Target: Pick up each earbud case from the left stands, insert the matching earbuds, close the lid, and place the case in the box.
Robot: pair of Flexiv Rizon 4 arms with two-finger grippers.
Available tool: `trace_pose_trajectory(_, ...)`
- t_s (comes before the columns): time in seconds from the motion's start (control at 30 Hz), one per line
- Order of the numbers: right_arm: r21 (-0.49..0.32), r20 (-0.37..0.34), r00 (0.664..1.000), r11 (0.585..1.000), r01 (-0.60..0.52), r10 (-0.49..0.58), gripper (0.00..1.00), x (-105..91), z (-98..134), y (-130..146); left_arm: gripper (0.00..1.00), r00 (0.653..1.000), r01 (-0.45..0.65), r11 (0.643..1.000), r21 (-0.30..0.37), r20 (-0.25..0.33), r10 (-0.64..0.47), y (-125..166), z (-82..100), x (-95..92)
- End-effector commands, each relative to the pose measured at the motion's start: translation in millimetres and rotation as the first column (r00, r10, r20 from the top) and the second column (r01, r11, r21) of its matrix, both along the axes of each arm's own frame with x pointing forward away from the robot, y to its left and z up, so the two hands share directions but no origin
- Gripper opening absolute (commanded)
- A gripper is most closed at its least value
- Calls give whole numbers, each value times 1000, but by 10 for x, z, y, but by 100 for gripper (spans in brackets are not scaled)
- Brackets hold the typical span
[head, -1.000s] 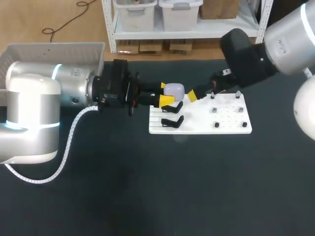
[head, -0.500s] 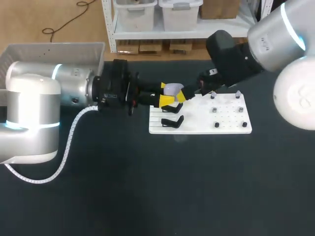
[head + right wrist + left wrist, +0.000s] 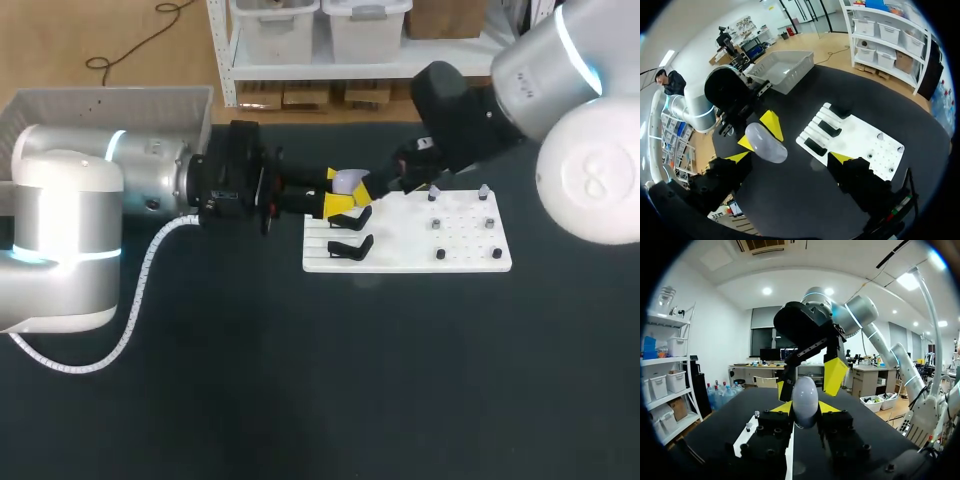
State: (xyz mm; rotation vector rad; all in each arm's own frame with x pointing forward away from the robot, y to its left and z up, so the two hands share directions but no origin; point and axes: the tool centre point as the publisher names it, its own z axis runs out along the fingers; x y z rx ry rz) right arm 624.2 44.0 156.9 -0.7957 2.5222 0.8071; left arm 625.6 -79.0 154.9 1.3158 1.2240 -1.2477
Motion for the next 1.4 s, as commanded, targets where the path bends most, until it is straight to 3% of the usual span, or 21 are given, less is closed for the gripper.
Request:
trace_pose_trajectory(0.03,7,-3,1000,1000,2,-2,100,46,-22,-4,0,1000,-2,1000,-3,3,2,-2,-11,0)
trace_pose_trajectory(0.47,20,24,999,999,26,-26,100,127,48,-36,0,1000,-2,1000,-3,3,2,-2,-11,0)
trace_pose_trajectory(0.73,19,152,987,999,50,-52,100,213,293,-151,0,1000,-2,1000,-3,3,2,-2,-11,0)
trace_pose_trajectory(0.83,-49,207,977,997,56,-45,100,266,397,-287,0,1000,-2,1000,-3,3,2,-2,-11,0)
trace_pose_trajectory(1.03,-284,280,960,952,115,-32,100,444,431,-640,0,1000,-2,1000,-3,3,2,-2,-11,0)
trace_pose_trajectory(1.17,-405,252,966,899,166,-65,100,578,306,-883,0,1000,-2,1000,-3,3,2,-2,-11,0)
trace_pose_trajectory(1.4,-490,164,974,843,221,-159,100,726,-49,-1189,0,1000,-2,1000,-3,3,2,-2,-11,0)
